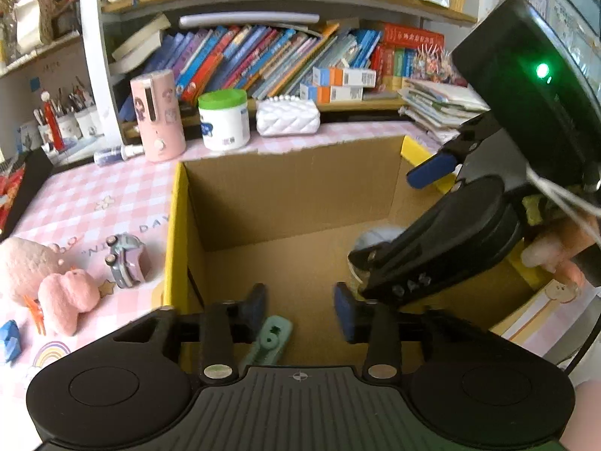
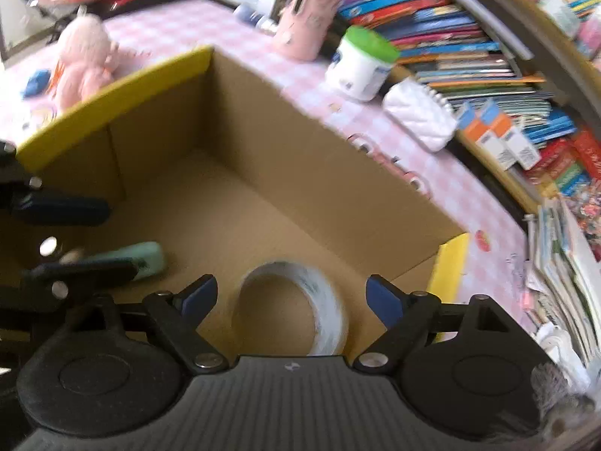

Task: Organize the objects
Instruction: 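Lower the tape roll into the box with the right gripper while the left gripper releases the stapler inside, then withdraw both open grippers from the box back over the table, then grasp the blue clip with the left gripper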

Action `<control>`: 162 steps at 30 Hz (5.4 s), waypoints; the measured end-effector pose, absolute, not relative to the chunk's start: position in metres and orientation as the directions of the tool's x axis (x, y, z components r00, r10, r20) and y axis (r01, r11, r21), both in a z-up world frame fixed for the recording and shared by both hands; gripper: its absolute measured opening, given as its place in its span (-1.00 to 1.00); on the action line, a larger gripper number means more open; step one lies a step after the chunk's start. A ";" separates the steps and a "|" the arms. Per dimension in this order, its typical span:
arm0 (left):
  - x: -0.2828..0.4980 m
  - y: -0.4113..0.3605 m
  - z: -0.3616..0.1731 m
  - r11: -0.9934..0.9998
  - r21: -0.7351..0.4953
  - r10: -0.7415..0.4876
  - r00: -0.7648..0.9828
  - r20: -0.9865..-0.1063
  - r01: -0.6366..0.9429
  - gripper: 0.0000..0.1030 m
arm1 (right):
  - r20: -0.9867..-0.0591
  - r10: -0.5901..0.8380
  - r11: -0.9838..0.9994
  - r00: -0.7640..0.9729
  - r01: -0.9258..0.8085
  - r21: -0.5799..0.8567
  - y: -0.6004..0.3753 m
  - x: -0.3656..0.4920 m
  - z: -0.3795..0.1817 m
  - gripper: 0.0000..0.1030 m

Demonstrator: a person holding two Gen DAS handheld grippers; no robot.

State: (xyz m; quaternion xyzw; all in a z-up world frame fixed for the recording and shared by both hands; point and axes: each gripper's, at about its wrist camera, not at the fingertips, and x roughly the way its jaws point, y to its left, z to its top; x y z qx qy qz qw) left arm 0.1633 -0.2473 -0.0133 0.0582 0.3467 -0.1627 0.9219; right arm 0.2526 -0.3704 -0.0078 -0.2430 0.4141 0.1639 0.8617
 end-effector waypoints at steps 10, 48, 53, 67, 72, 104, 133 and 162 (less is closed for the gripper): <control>0.133 -0.225 0.014 0.946 -0.002 -0.270 0.788 -0.553 0.323 0.33 | -0.613 0.051 0.941 0.788 -0.243 -0.235 -0.386 0.200 0.050 0.74; 0.013 -0.062 -0.022 0.978 0.051 -0.116 0.736 -0.667 0.201 0.72 | -0.677 -0.110 0.993 0.728 0.105 -0.048 -0.233 -0.003 -0.009 0.78; 0.005 -0.045 -0.024 0.982 0.051 -0.101 0.731 -0.675 0.183 0.72 | -0.687 -0.086 0.996 0.721 0.074 -0.047 -0.214 -0.009 -0.012 0.78; -0.004 -0.012 -0.018 0.990 0.036 -0.078 0.746 -0.661 0.135 0.72 | -0.685 -0.055 0.998 0.726 0.026 -0.051 -0.182 -0.013 -0.008 0.78; -0.005 -0.004 -0.017 0.991 0.027 -0.078 0.750 -0.657 0.127 0.72 | -0.680 -0.054 0.998 0.731 0.015 -0.063 -0.174 -0.014 -0.006 0.78; -0.007 0.057 -0.022 1.000 0.003 0.010 0.747 -0.665 -0.010 0.72 | -0.703 0.031 0.990 0.711 -0.121 -0.078 -0.110 0.001 -0.012 0.77; 0.109 0.068 -0.038 0.992 -0.013 0.082 0.707 -0.702 -0.128 0.72 | -0.744 0.089 0.970 0.663 -0.228 -0.087 -0.096 0.147 -0.031 0.71; 0.192 0.061 -0.055 0.989 -0.013 0.091 0.675 -0.733 -0.148 0.64 | -0.795 0.195 0.933 0.574 -0.359 -0.031 -0.094 0.226 -0.059 0.42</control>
